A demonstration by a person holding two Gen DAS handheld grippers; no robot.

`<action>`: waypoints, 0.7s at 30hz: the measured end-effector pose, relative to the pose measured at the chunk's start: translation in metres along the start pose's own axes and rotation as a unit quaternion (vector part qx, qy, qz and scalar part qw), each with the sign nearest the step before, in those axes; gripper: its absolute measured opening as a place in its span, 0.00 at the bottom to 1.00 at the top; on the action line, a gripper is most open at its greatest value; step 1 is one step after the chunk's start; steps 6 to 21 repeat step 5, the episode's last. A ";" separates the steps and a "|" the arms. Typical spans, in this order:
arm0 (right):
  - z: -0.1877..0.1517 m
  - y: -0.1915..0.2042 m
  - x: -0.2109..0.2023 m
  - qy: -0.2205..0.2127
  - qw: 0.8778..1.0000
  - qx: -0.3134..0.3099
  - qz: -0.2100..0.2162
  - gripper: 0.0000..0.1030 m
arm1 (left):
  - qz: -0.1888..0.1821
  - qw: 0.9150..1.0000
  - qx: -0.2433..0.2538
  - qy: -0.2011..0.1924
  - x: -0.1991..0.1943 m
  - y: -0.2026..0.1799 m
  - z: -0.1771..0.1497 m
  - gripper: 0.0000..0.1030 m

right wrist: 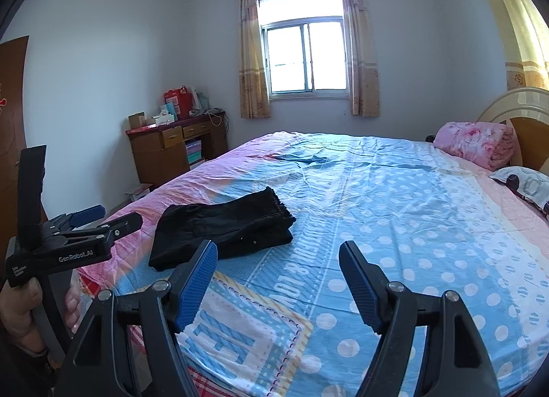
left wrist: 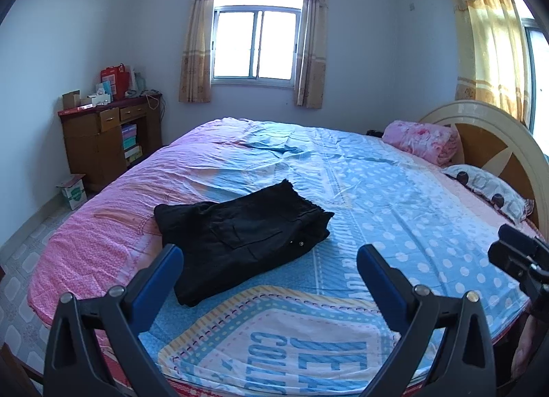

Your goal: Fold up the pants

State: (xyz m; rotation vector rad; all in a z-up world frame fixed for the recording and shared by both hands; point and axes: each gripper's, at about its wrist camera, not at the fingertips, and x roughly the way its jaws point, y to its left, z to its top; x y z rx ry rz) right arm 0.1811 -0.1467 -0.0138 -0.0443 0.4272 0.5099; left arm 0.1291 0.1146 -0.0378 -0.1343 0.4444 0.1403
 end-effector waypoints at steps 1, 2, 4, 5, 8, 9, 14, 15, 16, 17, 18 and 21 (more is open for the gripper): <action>-0.001 0.001 0.001 0.002 1.000 -0.001 0.001 0.73 | 0.002 1.000 0.000 -0.001 0.000 0.000 0.000 1.00; -0.001 0.002 0.001 0.003 1.000 -0.002 0.002 0.73 | 0.003 1.000 0.002 -0.004 0.000 0.000 0.000 1.00; -0.002 0.002 0.002 0.004 1.000 -0.003 0.003 0.73 | 0.000 1.000 0.007 -0.006 -0.001 -0.001 0.000 1.00; -0.003 0.003 0.002 0.006 1.000 -0.003 0.003 0.73 | -0.003 1.000 0.009 -0.004 -0.001 -0.002 0.000 1.00; -0.003 0.003 0.002 0.006 1.000 -0.003 0.003 0.73 | -0.003 1.000 0.009 -0.004 -0.001 -0.002 0.000 1.00; -0.003 0.003 0.002 0.006 1.000 -0.003 0.003 0.73 | -0.003 1.000 0.009 -0.004 -0.001 -0.002 0.000 1.00; -0.003 0.003 0.002 0.006 1.000 -0.003 0.003 0.73 | -0.003 1.000 0.009 -0.004 -0.001 -0.002 0.000 1.00; -0.003 0.003 0.002 0.006 1.000 -0.003 0.003 0.73 | -0.003 1.000 0.009 -0.004 -0.001 -0.002 0.000 1.00; -0.003 0.003 0.002 0.006 1.000 -0.003 0.003 0.73 | -0.003 1.000 0.009 -0.004 -0.001 -0.002 0.000 1.00; -0.003 0.003 0.002 0.006 1.000 -0.003 0.003 0.73 | -0.003 1.000 0.009 -0.004 -0.001 -0.002 0.000 1.00; -0.003 0.003 0.002 0.006 1.000 -0.003 0.003 0.73 | -0.003 1.000 0.009 -0.004 -0.001 -0.002 0.000 1.00; -0.003 0.003 0.002 0.006 1.000 -0.003 0.003 0.73 | -0.003 1.000 0.009 -0.004 -0.001 -0.002 0.000 1.00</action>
